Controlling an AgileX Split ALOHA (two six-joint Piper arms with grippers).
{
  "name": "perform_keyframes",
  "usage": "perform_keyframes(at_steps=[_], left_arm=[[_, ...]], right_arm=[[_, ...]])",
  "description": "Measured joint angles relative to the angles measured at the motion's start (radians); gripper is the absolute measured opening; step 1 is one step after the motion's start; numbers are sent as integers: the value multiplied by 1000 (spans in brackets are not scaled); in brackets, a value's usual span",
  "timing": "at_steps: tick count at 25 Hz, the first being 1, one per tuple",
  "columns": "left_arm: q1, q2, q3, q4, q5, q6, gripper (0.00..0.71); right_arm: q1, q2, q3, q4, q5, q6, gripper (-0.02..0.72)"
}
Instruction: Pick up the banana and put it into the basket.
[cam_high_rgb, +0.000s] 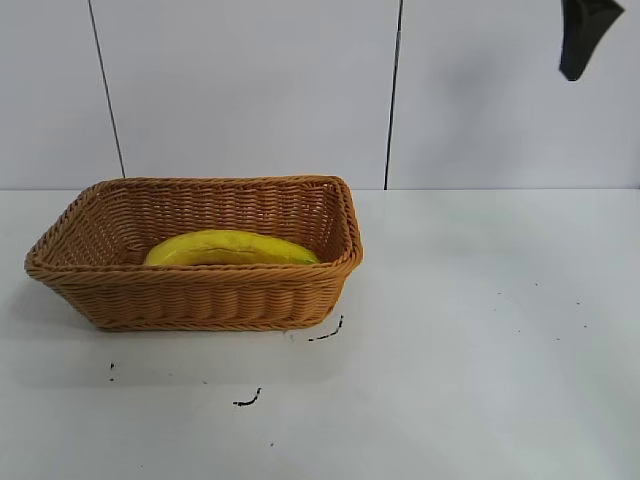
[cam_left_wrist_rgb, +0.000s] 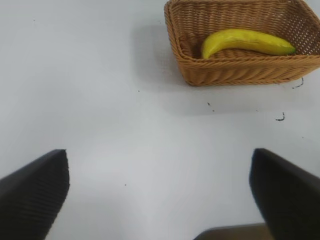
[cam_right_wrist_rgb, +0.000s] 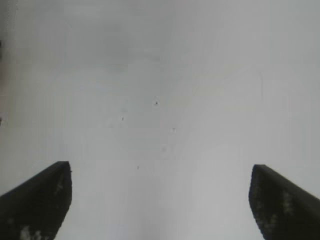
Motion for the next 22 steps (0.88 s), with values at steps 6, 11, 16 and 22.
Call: perform_keyframes(at_steps=[6,11,16,22], left_arm=[[0,0,0,0,0,0,695],[0,0,0,0,0,0,695],[0,0,0,0,0,0,695],[0,0,0,0,0,0,695]], right_arm=[[0,-336,303,0,-58,0,689],[0,-606,539,0,-150,0,689],[0,-829,715,0,-162,0,689],[0,-954,731,6,-190,0,690]])
